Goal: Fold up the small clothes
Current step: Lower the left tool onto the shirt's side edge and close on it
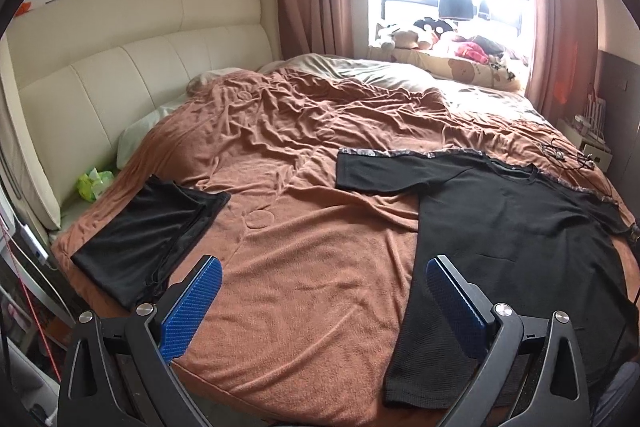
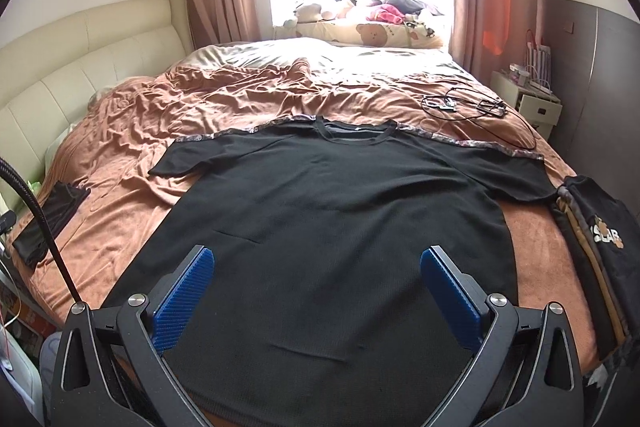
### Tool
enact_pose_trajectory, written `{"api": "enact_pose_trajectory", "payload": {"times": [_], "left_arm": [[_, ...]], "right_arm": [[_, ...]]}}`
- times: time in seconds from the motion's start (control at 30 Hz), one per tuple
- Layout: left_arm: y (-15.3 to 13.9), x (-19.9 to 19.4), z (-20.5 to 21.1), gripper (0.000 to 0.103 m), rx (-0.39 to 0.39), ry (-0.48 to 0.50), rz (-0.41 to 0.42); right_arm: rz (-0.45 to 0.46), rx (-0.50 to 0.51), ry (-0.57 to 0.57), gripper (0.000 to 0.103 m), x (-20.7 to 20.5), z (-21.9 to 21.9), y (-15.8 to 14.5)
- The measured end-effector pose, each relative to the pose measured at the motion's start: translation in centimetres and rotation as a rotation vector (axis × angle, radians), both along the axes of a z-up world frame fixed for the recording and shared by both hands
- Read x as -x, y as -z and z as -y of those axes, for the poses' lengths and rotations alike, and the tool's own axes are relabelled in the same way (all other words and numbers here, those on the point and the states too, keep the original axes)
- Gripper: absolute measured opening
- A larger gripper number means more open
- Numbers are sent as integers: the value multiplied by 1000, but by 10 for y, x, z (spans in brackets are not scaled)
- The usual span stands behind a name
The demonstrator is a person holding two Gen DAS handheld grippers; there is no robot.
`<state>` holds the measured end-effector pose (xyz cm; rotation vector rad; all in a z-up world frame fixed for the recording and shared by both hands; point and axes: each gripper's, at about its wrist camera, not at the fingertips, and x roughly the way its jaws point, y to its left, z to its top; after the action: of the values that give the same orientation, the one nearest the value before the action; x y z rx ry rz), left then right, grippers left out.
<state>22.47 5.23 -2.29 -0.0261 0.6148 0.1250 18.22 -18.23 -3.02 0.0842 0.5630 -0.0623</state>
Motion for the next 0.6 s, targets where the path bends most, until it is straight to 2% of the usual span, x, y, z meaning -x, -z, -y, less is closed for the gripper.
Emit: {"api": "enact_pose_trajectory", "payload": {"times": [0.37, 0.6], "left_arm": [[13, -68, 2, 103, 0, -5, -63], [18, -109, 2, 102, 14, 8, -61]], "right_arm": [[-13, 30, 27, 103, -56, 7, 5], [-50, 23, 14, 103, -94, 13, 11]]}}
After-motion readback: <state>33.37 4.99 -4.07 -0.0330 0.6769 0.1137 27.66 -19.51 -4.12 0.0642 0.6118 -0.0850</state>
